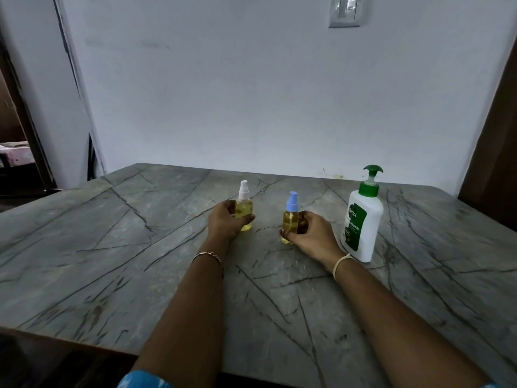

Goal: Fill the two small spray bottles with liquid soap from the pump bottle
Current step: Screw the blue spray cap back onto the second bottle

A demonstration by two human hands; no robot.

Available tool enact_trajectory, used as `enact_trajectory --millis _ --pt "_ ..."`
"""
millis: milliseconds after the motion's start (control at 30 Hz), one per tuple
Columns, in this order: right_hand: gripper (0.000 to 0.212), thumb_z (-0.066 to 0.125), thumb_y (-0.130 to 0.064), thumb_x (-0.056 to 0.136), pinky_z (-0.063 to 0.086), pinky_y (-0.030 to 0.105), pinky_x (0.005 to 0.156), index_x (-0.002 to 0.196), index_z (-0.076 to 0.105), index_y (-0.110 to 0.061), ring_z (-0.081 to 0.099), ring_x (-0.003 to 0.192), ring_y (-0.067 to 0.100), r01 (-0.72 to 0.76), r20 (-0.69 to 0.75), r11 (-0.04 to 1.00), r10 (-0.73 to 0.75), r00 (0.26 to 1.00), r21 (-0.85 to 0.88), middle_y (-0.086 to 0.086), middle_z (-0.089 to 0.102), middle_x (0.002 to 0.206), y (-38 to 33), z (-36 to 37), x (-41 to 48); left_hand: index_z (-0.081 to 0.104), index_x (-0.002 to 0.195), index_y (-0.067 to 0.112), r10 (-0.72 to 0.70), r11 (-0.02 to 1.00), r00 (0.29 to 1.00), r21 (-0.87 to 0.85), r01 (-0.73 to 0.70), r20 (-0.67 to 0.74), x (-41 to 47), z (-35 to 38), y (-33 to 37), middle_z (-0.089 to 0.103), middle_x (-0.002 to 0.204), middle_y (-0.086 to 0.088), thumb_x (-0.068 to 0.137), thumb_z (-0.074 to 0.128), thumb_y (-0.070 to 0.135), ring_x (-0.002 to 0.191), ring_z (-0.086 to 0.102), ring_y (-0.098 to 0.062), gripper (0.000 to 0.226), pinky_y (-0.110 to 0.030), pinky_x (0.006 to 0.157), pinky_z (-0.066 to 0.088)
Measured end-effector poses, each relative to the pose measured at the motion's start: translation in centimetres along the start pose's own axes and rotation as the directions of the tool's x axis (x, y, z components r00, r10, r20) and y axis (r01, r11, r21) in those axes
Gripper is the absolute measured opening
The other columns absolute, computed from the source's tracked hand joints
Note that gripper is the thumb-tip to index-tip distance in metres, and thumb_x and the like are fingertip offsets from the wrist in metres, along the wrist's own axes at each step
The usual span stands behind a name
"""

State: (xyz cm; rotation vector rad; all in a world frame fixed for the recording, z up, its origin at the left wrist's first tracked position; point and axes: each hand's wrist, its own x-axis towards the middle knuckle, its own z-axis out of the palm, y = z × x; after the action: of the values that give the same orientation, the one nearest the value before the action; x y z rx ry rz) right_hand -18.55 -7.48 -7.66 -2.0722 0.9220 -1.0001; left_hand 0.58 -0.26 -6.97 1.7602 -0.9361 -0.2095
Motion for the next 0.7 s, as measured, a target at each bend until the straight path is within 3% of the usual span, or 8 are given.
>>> enact_trajectory --millis 133,267,433,700 --pt "0.039 0.080 -0.030 0.074 0.052 0.026 0.082 0.106 0.064 -0.015 0.065 0.089 0.013 0.009 -0.006 1.000 -0.009 1.000 -0.001 0.000 0.070 0.097 0.0 0.0 0.0 0.060 0.123 0.003 0.014 1.000 1.000 -0.015 -0.013 0.017 -0.4 -0.6 0.3 0.065 0.115 -0.010 0.066 0.086 0.023 0.101 0.060 -0.019 0.066 -0.028 0.087 0.047" --pt "0.042 0.080 -0.029 0.075 0.049 0.023 0.081 0.111 0.063 -0.013 0.065 0.091 0.013 0.009 -0.010 1.000 -0.009 1.000 0.009 0.000 0.068 0.099 -0.2 -0.1 -0.2 0.060 0.122 0.003 -0.006 0.999 0.998 -0.031 0.008 0.066 -1.0 -1.2 0.6 0.066 0.115 -0.011 0.063 0.088 0.023 0.103 0.061 -0.021 0.068 -0.034 0.093 0.050" --pt "0.039 0.079 -0.027 0.076 0.051 0.028 0.084 0.109 0.063 -0.014 0.065 0.092 0.016 0.012 -0.007 1.000 -0.012 1.000 0.009 0.002 0.070 0.100 0.0 0.0 -0.2 0.059 0.122 0.004 -0.027 0.999 0.996 -0.035 0.030 0.089 -1.7 -1.7 0.9 0.066 0.113 -0.011 0.062 0.088 0.025 0.104 0.062 -0.024 0.070 -0.044 0.096 0.051" --pt "0.044 0.078 -0.026 0.078 0.046 0.024 0.082 0.115 0.059 -0.012 0.062 0.092 0.016 0.000 -0.017 1.000 0.000 1.000 -0.018 0.004 0.068 0.106 -0.1 0.0 -0.1 0.059 0.121 0.004 -0.052 0.997 0.995 -0.055 0.057 0.087 -1.8 -2.0 0.8 0.065 0.113 -0.012 0.061 0.089 0.022 0.104 0.062 -0.027 0.070 -0.046 0.095 0.051"
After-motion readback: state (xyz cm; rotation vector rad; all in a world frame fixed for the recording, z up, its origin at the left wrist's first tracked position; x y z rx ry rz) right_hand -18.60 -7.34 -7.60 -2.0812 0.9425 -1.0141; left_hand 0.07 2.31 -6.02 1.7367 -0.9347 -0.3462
